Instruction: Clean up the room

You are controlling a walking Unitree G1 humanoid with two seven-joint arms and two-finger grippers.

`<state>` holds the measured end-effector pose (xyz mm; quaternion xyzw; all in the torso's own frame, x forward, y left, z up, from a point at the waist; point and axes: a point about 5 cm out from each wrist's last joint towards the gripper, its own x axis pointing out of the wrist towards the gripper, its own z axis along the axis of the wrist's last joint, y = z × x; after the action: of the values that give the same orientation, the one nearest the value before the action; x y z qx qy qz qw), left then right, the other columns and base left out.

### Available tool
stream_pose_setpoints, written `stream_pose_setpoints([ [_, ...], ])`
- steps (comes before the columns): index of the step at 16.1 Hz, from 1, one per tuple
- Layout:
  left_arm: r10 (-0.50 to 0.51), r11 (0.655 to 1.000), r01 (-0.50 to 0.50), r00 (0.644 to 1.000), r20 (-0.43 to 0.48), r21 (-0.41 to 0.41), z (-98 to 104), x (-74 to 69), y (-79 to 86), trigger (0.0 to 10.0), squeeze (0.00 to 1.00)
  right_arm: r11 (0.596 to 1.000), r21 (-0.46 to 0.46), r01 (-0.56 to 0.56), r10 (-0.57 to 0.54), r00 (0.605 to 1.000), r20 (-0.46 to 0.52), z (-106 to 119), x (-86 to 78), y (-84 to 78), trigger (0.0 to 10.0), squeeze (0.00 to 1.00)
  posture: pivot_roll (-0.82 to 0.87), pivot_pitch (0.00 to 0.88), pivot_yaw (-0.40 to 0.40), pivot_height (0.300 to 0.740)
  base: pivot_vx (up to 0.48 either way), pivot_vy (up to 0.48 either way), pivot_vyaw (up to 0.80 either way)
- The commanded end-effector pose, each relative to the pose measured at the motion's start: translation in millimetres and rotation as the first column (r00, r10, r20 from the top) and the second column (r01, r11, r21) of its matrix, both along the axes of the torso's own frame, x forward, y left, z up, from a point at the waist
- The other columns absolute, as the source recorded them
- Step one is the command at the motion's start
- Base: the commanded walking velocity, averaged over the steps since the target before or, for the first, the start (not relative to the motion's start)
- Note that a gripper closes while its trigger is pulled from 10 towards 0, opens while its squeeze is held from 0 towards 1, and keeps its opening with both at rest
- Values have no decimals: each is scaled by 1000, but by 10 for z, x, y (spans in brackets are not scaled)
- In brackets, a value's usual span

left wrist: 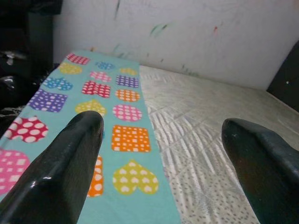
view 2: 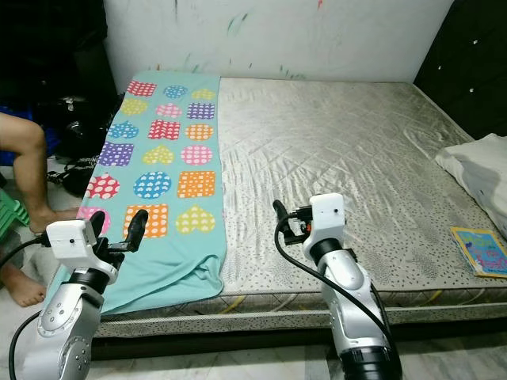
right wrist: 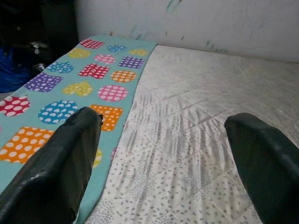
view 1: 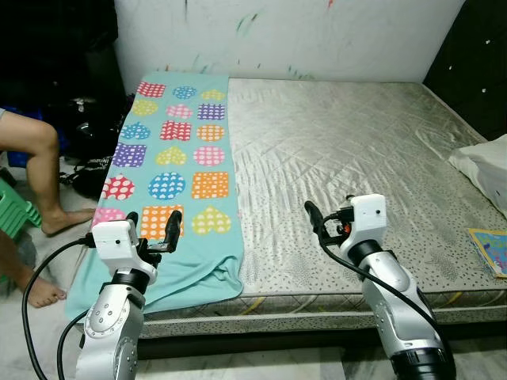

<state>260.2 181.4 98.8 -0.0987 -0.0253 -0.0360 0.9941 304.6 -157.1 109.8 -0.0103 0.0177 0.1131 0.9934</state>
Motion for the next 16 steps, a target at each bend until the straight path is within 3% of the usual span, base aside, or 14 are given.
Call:
stream_pose_setpoints([
  [1,-16,1000,16,1000,2,-8,35,29,-36,10000,0,1000,-1,18,-18,1000,7,35,-7,-31,10000,0,-56,0,-55,740,0,435,0],
  [10,5,1000,-5,1000,-16,-23,33,7,-13,10000,0,1000,-9,4,-4,1000,-4,37,-15,-19,10000,0,-56,0,-65,740,0,480,0],
  [16,-39,998,39,999,5,-46,49,-48,-49,10000,0,1000,-19,-10,10,1000,-5,48,-5,0,10000,0,-55,0,-71,740,0,41,0],
])
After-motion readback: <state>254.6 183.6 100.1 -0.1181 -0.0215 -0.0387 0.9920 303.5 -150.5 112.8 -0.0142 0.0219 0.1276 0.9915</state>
